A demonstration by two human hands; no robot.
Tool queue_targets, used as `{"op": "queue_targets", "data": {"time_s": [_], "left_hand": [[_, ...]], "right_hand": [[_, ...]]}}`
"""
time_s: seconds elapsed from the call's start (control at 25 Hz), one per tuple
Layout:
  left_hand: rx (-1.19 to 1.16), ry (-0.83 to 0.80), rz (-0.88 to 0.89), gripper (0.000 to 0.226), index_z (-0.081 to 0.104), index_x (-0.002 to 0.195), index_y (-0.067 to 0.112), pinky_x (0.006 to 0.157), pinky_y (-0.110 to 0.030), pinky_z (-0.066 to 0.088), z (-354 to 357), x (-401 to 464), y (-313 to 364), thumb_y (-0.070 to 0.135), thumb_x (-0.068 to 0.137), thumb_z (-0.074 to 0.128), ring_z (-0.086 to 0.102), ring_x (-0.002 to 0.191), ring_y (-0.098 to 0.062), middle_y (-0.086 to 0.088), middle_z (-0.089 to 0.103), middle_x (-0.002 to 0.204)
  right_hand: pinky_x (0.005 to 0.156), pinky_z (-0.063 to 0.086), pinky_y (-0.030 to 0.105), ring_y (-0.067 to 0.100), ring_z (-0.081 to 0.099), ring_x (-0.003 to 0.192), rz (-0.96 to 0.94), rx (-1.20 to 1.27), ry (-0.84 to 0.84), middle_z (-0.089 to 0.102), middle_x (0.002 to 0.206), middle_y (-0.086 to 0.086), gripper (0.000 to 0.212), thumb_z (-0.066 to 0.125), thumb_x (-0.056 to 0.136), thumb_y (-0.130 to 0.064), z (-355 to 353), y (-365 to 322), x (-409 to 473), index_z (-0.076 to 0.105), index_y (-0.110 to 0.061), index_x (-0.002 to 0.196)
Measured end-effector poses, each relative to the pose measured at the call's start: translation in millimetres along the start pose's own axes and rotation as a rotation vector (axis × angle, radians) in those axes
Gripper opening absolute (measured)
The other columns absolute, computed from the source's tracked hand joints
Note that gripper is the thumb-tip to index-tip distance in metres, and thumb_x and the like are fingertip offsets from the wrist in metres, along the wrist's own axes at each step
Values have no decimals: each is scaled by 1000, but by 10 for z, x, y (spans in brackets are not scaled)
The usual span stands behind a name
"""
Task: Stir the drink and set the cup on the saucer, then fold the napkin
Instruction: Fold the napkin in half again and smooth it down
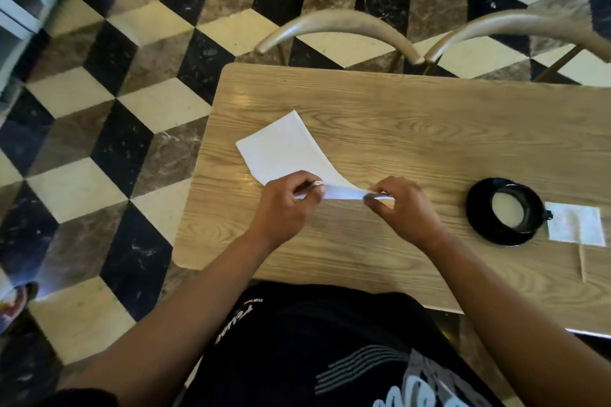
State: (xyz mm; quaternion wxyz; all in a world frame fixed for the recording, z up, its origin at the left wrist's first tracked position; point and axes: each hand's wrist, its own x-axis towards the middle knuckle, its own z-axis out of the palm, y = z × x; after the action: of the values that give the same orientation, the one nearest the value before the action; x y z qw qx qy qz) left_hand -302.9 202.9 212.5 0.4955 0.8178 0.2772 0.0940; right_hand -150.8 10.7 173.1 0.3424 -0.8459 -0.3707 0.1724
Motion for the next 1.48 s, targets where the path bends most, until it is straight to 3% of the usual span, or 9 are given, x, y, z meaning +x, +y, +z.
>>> {"op": "queue_targets", "data": {"time_s": [0.16,0.28,0.48,0.64,0.8,0.92,1.12,1.32,1.48], "left_hand": [[-19,41,33,9,73,87,17,68,-17,45,-426,437,167,20,95,70,59,72,0,14,70,76],[13,49,123,19,74,88,9,64,-22,44,-688,909,407,25,96,69,54,66,-4,-3,68,73],[-50,54,167,42,65,87,-9,64,-31,41,-975,1833,944,33,91,67,49,67,-14,-10,56,71],[-98,95,179,29,71,98,-4,73,-32,52,-1177,2314,1491,24,98,64,58,78,-16,-15,67,88],[-167,155,241,20,74,99,11,94,-44,61,-1440,2612,1953,28,99,65,71,98,-24,-4,74,100],[-230,168,293,16,76,94,18,94,-46,62,-1554,2566,2056,29,99,65,73,98,-23,-2,76,99],[-122,108,407,16,78,103,15,73,-18,51,-1521,1959,1647,25,99,67,65,75,-2,5,74,82],[-72,-119,221,11,82,101,26,83,-33,61,-1315,1208,680,25,92,74,75,87,-9,9,80,92],[-131,-270,37,26,81,82,43,69,-18,50,-1058,646,-43,20,92,76,65,70,2,14,75,76]], "right_hand": [[63,41,14,-8,57,64,266,291,90,67,68,-25,11,79,86,-23,-304,-198,326,73,-30,80],[59,44,14,-3,55,61,275,433,223,68,68,-14,7,82,83,-23,-521,-425,755,77,-19,84],[86,62,40,17,71,82,357,593,355,76,88,3,21,85,79,-29,-969,-619,1602,77,-16,93],[87,60,52,22,72,82,295,650,450,76,86,4,9,84,82,-21,-1419,-874,2141,75,-22,82],[90,61,44,18,73,85,178,644,543,78,84,-4,10,84,82,-29,-1992,-1208,2449,77,-23,79],[89,61,35,18,75,89,71,675,579,79,87,-4,8,84,83,-30,-2205,-1387,2387,78,-24,81],[71,58,26,12,70,74,25,592,470,76,77,-4,5,80,86,-20,-1941,-1310,1719,75,-20,88],[65,52,14,4,69,70,120,494,239,77,79,-3,7,79,84,-13,-1221,-856,909,78,-15,91],[62,40,24,8,49,65,304,496,53,60,69,0,27,87,74,-41,-456,-381,335,77,-18,84]]}}
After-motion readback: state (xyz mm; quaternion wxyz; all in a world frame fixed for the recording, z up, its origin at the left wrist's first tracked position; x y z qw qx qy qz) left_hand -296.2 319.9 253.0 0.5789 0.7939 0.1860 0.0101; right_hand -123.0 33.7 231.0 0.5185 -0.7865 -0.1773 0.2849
